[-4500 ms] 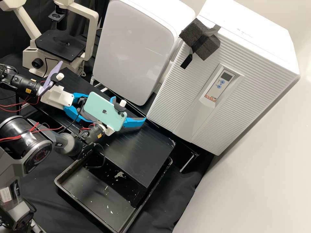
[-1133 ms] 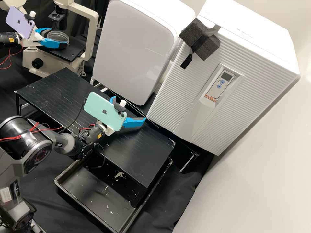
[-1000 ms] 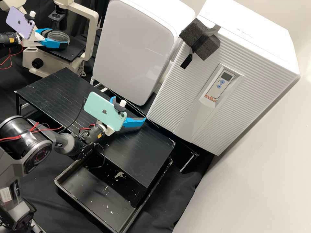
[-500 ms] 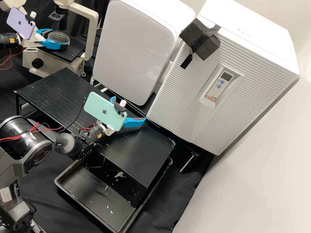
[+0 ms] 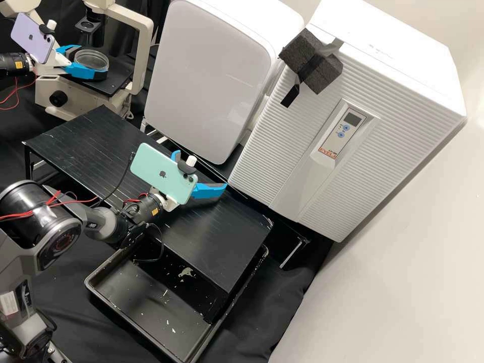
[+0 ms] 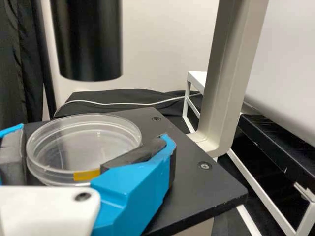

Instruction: Place the petri dish on the microscope

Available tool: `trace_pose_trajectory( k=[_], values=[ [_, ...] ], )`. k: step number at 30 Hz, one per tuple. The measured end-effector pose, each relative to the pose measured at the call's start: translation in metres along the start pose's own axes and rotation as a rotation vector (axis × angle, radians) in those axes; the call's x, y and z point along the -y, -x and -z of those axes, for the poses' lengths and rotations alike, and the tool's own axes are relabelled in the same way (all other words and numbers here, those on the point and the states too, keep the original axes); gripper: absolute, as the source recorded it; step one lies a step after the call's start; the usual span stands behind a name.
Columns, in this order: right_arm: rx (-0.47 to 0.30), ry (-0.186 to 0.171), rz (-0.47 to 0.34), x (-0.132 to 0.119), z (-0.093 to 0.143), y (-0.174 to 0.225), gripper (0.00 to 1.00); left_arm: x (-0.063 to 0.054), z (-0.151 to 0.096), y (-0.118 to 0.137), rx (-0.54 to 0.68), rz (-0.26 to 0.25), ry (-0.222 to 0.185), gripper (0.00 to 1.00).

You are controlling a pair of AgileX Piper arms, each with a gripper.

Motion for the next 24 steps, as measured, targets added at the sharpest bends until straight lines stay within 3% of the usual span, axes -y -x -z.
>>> trace_pose_trajectory(
  k=[11,14,18,24],
  values=[
    [0.0,0.0,0.0,0.0,0.0,0.0,1.0,-0.001,0.001,0.047,-0.067,-0.017,-0.02,1.0],
    [0.0,0.0,0.0,0.0,0.0,0.0,1.0,0.0,0.0,0.069,-0.09,-0.052,-0.03,1.0],
    [0.0,0.0,0.0,0.0,0.0,0.0,1.0,0.006,-0.013,0.097,-0.105,-0.117,-0.015,1.0],
    [0.0,0.0,0.0,0.0,0.0,0.0,1.0,0.025,-0.043,0.133,-0.055,-0.222,-0.07,1.0]
  ],
)
